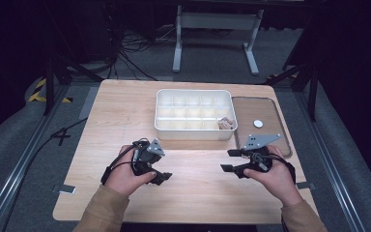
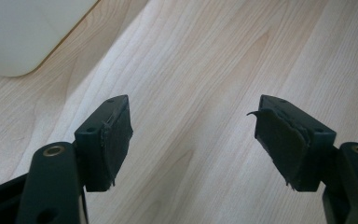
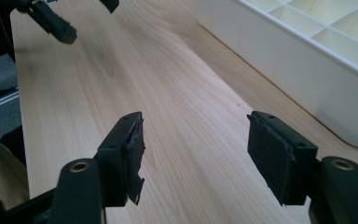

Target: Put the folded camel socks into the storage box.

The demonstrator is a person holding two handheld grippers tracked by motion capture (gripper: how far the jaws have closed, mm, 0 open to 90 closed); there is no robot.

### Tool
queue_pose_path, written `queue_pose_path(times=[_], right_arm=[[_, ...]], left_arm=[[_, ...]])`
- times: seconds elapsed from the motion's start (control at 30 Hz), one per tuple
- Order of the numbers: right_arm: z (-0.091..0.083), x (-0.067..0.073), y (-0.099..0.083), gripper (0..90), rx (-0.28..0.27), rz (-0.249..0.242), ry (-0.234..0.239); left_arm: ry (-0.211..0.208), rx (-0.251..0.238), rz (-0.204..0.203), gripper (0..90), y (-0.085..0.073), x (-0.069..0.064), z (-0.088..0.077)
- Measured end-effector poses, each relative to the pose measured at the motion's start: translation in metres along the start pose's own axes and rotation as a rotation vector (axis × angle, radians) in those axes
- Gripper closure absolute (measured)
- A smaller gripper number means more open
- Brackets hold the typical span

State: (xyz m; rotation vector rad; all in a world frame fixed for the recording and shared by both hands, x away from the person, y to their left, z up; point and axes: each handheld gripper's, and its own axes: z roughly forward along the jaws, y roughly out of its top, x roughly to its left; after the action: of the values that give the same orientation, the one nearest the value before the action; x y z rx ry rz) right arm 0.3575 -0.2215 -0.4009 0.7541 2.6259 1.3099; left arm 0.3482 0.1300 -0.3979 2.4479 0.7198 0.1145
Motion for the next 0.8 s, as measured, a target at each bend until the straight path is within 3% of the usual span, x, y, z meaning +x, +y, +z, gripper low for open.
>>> queue_pose_path(times=[0.2, 0.33, 0.5, 0.8], right_arm=[[0.014, 0.001, -0.017, 36.1, -0.022, -0.027, 0.019], [0.025, 0.002, -0.027, 34.3, -0.005, -0.049, 0.018], [0.043, 0.006, -0.044, 34.3, -0.031, -0.027, 0.043], [0.062, 0.015, -0.055, 33.9, 0.009, -0.08, 0.027]], left_arm=[[0.001, 0.004, -0.001, 27.7, -0.001, 0.002, 0.001], [0.003, 0.0, -0.012, 27.7, -0.004, 0.005, 0.002], [0.035, -0.007, 0.018, 27.8, -0.005, 0.006, 0.004], [0.025, 0.016, 0.016, 27.3, -0.007, 0.008, 0.009]])
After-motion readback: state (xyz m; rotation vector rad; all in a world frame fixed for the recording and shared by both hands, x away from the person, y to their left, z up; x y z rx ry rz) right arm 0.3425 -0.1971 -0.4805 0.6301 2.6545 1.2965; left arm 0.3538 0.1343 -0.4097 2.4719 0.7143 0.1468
